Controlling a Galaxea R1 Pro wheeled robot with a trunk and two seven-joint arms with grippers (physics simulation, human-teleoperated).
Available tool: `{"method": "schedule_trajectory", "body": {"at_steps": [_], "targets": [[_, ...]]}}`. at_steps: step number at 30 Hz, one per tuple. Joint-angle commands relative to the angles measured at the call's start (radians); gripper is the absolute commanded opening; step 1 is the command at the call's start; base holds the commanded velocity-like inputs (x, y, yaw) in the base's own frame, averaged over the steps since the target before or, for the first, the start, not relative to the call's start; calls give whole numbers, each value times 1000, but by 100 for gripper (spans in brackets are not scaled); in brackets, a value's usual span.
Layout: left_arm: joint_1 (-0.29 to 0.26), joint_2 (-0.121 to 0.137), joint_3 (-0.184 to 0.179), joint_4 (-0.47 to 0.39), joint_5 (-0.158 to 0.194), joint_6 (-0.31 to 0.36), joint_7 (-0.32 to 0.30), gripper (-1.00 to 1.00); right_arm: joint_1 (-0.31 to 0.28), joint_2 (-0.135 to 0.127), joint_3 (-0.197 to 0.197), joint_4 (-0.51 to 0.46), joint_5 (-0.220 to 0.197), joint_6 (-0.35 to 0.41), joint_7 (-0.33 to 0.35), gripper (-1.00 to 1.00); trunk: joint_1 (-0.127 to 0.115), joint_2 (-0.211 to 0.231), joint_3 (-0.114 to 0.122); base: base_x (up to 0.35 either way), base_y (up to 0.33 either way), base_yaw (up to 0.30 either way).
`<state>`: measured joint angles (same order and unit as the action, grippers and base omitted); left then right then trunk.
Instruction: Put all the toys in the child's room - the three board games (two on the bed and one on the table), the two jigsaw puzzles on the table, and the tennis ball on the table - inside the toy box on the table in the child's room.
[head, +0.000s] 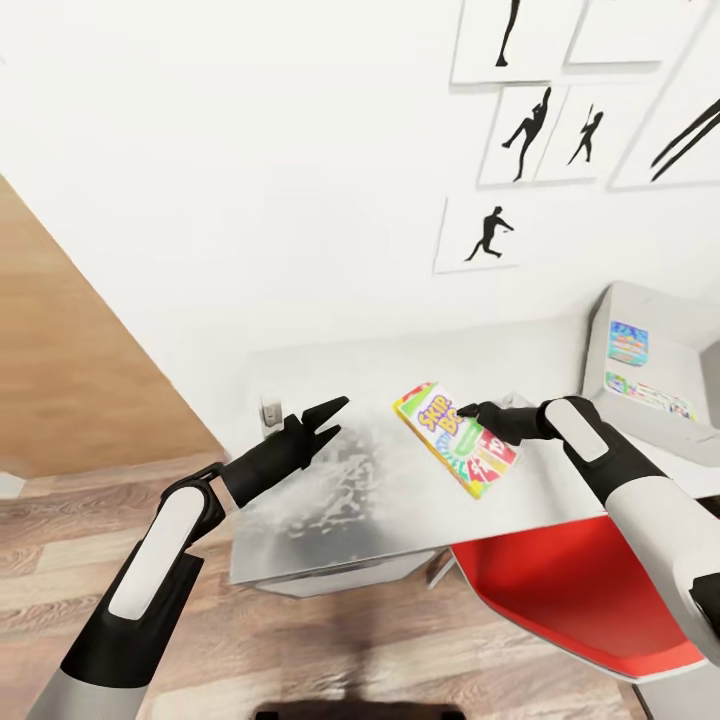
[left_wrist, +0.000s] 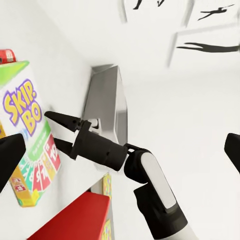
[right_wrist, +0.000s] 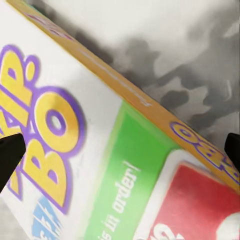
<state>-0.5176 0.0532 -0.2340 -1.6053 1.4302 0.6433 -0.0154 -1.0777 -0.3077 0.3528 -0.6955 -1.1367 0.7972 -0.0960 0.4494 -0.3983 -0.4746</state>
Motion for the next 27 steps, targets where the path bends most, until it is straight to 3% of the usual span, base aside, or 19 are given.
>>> {"method": "schedule_trajectory", "body": {"at_steps": [1, 9, 27], "targets": [[-1, 0, -1, 0, 1, 2, -1, 100, -1, -1, 5, -2, -11, 1, -10, 100, 1, -2, -1, 0, 0, 214], [-1, 0, -2, 0, 1, 2, 0, 100, 0, -1, 5, -1, -11, 1, -7, 100, 1, -2, 2, 0, 0, 127], [-1, 0, -3, 1, 1, 2, 2, 100, 3, -1, 5, -3, -12, 2, -5, 100, 1, -2, 3, 0, 0, 29]]}}
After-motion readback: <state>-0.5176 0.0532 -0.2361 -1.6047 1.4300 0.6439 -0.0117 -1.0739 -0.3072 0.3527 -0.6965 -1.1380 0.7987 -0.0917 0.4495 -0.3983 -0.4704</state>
